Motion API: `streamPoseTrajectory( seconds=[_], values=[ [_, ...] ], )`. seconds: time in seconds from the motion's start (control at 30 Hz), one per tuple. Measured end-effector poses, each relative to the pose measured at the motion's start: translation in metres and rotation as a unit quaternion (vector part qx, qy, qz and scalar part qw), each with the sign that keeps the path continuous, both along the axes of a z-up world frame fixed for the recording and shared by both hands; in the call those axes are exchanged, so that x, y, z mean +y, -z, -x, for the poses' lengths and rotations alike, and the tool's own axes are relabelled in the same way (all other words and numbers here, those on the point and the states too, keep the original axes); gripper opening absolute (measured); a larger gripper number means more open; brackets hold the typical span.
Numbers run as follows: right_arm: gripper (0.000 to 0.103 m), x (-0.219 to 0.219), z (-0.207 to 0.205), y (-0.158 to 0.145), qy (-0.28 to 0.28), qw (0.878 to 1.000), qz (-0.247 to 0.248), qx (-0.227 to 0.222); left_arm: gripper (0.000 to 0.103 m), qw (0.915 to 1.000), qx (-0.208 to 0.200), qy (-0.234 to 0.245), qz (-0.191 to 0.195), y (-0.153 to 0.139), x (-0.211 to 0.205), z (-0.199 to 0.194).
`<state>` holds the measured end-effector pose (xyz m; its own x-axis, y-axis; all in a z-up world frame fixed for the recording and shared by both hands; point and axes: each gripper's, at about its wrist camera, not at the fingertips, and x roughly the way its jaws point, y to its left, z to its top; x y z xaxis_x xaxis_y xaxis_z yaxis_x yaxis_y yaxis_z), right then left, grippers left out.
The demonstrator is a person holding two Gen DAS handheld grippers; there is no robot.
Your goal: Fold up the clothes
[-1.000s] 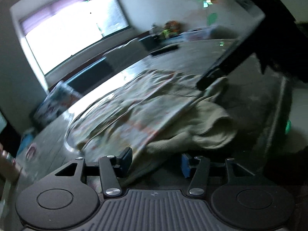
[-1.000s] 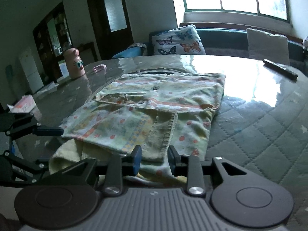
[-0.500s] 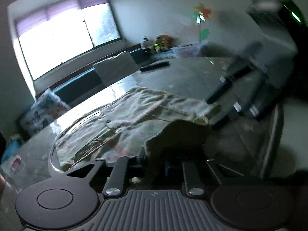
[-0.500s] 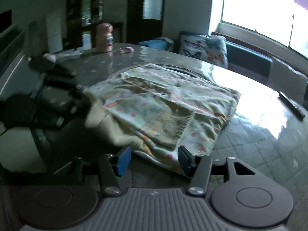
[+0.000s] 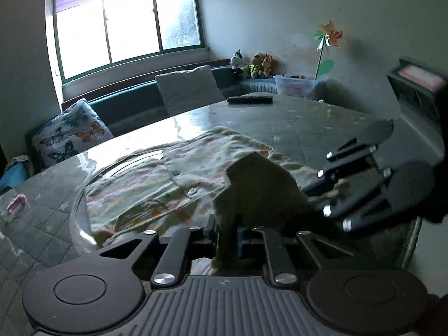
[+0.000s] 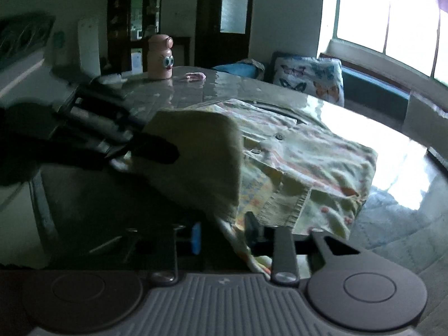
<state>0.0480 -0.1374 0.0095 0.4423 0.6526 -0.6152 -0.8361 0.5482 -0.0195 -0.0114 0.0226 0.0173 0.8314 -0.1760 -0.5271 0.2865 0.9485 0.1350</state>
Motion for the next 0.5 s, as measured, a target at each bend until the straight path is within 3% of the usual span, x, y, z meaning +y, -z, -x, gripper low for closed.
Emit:
streamPoseTrajectory(
  seconds=[0.17,0.5],
  values=[
    [0.016,-0.003,-0.008,-0.01,0.01,1.0,-0.018,0.019,0.058,0.9991,-0.012,-0.017,-0.038,0.003,0.008,0.02],
    [0.01,-0.006,-0.019,-0.029,0.035,0.998,-0.053,0.025,0.059,0.992,-0.022,-0.01,-0.123,0.024,0.01,0.034]
  ],
)
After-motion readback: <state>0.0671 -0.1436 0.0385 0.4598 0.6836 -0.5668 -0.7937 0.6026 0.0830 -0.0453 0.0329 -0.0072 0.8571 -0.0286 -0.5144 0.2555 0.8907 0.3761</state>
